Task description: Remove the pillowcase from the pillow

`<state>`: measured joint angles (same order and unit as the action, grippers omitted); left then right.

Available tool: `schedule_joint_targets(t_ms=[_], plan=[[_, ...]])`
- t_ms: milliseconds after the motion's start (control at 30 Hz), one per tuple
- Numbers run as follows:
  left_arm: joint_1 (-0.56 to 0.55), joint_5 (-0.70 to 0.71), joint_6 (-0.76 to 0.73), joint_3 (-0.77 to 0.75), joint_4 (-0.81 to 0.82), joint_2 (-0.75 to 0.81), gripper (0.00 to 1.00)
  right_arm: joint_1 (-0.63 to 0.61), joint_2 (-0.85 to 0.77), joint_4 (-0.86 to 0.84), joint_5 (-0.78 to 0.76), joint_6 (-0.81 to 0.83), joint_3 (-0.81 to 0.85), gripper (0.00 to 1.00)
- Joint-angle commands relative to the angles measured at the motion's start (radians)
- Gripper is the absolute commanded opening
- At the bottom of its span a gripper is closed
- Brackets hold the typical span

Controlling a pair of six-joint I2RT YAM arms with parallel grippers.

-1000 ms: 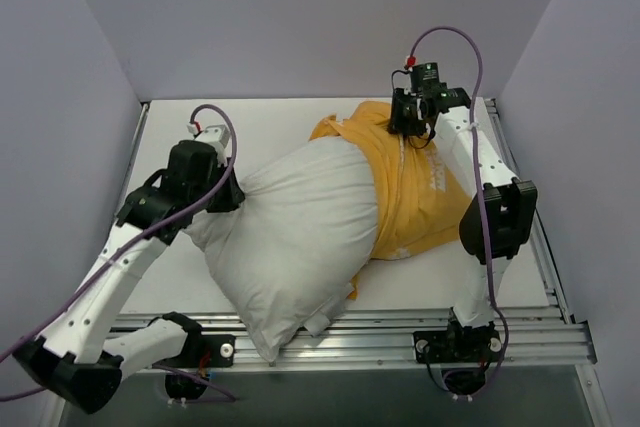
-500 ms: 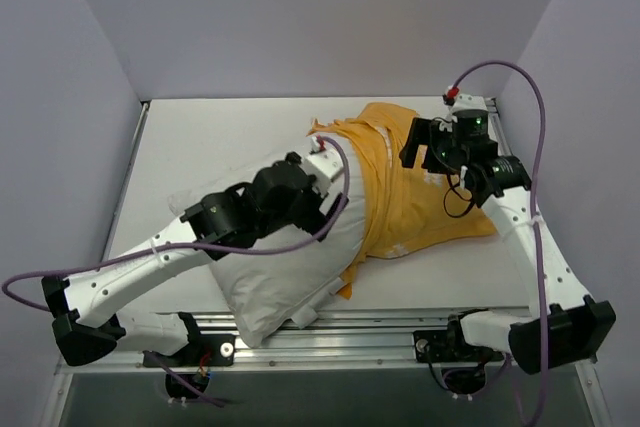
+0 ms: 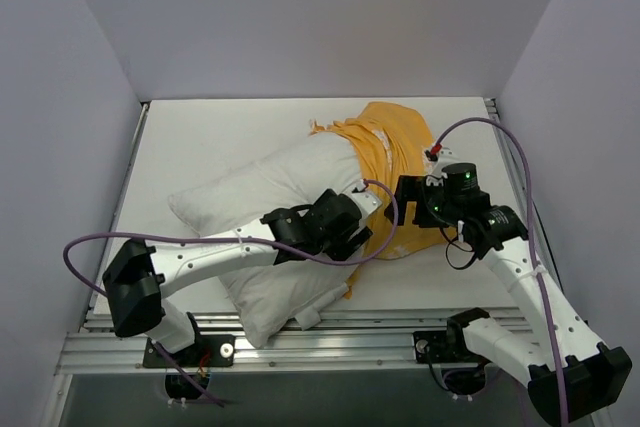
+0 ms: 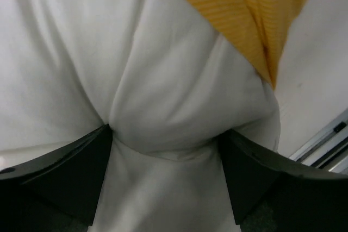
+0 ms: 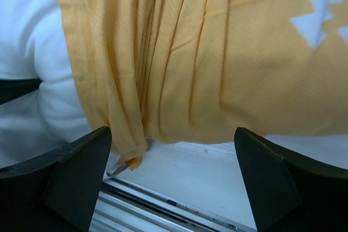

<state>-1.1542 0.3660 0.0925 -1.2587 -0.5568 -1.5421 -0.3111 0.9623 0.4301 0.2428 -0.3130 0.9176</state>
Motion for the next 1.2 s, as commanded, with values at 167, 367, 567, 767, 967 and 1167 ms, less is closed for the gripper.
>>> schedule_joint_targets(t_ms=[167, 367, 567, 767, 967, 1167], plan=[[0.114, -0.110, 0.131, -0.040, 0.040, -0.107, 0.03, -0.100, -0.051, -0.044, 0.043, -0.103, -0.118, 0.89], [0.126, -0.099, 0.119, -0.188, -0.046, -0.104, 0.02, -0.189, -0.040, -0.148, 0.006, -0.181, -0.174, 0.82], [0.134, -0.119, 0.116, -0.326, -0.113, -0.078, 0.02, -0.267, 0.071, -0.243, -0.097, -0.193, -0.139, 0.73], [0.175, -0.105, 0.105, -0.367, -0.163, -0.035, 0.02, -0.263, 0.182, -0.281, -0.284, -0.161, -0.114, 0.51], [0.296, -0.159, 0.090, -0.279, -0.222, 0.092, 0.02, -0.050, 0.213, -0.166, -0.445, -0.130, -0.020, 0.00], [0.381, -0.226, 0.099, -0.167, -0.363, 0.289, 0.02, 0.378, 0.213, -0.015, -0.402, -0.087, 0.173, 0.00]])
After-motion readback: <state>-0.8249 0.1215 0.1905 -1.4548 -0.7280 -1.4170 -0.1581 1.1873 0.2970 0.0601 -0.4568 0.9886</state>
